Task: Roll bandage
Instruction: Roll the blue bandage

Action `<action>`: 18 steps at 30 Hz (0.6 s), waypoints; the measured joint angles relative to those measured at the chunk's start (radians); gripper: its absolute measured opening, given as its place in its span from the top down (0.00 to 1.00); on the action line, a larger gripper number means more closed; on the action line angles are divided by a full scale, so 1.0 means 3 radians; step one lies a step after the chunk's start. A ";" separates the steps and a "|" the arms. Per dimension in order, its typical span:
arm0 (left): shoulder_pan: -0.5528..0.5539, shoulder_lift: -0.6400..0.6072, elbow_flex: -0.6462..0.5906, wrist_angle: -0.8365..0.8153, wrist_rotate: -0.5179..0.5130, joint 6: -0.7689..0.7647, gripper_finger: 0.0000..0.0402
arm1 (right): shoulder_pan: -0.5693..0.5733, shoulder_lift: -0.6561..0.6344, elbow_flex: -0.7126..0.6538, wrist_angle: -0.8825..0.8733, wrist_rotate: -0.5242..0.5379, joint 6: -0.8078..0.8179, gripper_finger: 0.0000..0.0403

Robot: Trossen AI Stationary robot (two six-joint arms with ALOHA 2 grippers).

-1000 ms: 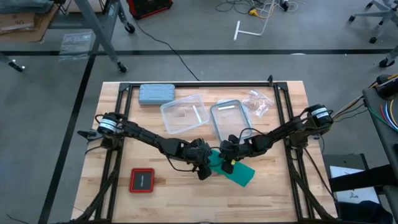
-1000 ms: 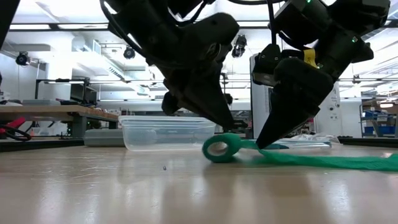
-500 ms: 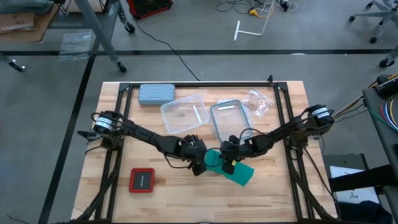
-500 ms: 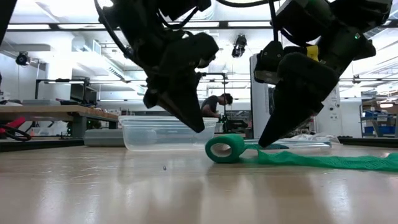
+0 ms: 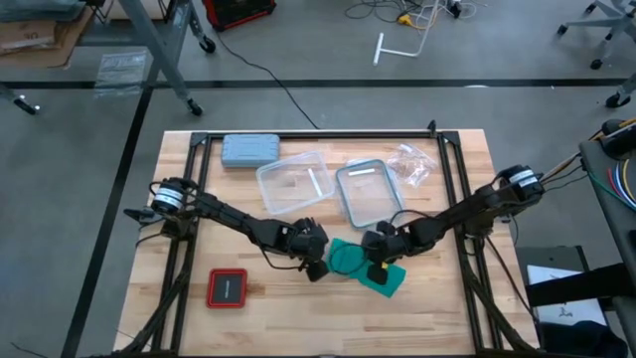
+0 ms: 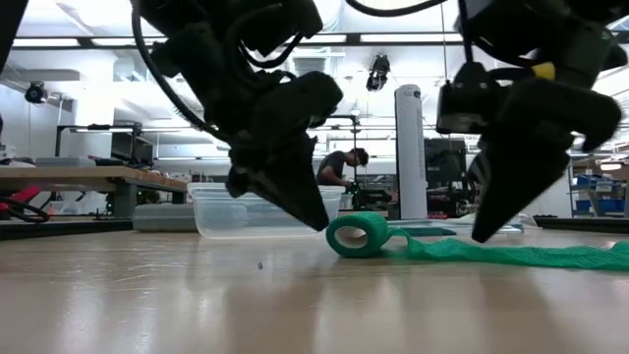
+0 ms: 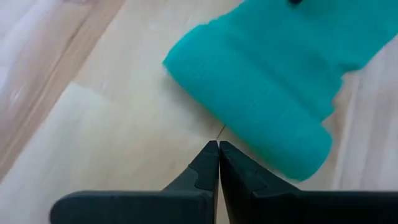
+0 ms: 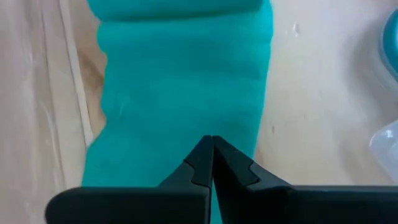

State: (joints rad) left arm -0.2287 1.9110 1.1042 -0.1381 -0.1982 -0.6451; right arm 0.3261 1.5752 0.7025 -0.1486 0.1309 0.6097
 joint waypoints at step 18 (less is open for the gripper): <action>0.0022 0.0025 -0.0145 0.0321 -0.0003 -0.0078 1.00 | 0.0070 -0.0009 -0.0072 -0.0255 0.0100 -0.0173 0.99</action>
State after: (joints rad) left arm -0.2222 1.9186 1.0607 -0.0418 -0.1990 -0.6686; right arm 0.3471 1.5726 0.6807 -0.2251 0.1611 0.5578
